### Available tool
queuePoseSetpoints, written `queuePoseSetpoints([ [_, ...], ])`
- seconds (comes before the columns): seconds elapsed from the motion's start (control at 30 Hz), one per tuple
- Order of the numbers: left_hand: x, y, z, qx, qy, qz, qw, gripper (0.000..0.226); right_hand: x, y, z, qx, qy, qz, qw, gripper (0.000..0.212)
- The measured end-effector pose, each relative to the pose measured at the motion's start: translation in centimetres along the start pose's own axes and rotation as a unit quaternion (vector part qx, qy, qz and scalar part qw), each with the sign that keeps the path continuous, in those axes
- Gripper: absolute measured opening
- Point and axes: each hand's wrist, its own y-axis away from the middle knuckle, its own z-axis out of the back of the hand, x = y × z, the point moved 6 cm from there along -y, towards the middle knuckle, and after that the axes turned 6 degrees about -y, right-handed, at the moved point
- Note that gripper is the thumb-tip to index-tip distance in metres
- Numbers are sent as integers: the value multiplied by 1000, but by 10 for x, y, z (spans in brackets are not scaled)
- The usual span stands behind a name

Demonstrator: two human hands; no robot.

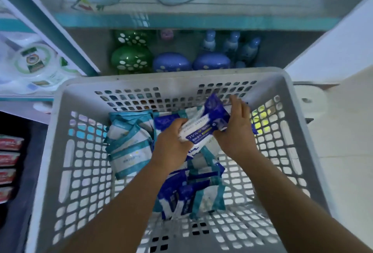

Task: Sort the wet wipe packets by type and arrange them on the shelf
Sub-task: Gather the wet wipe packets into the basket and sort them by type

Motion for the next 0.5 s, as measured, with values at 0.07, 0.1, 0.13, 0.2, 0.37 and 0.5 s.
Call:
queuePoseSetpoints([
  [0.07, -20, -1, -16, 7, -69, -34, 997, 55, -3, 7, 14, -35, 181, 112, 976, 101],
  [0.1, -29, -1, -25, 11, -91, -51, 995, 55, -3, 10, 17, -41, 265, 164, 949, 101],
  [0.13, -37, 0, -34, 16, -103, -65, 992, 55, -3, 13, 20, -34, 330, 203, 921, 98],
  [0.2, -49, 1, -52, 29, -109, -86, 990, 54, -8, 16, 22, 27, 419, 223, 880, 82],
  [0.37, -51, -1, -89, 82, -88, -91, 989, 47, -42, 13, 20, 174, 448, 125, 868, 32],
  [0.5, -26, -12, -95, 112, -238, -90, 961, 71, -60, 13, 14, 182, 444, 58, 875, 32],
])
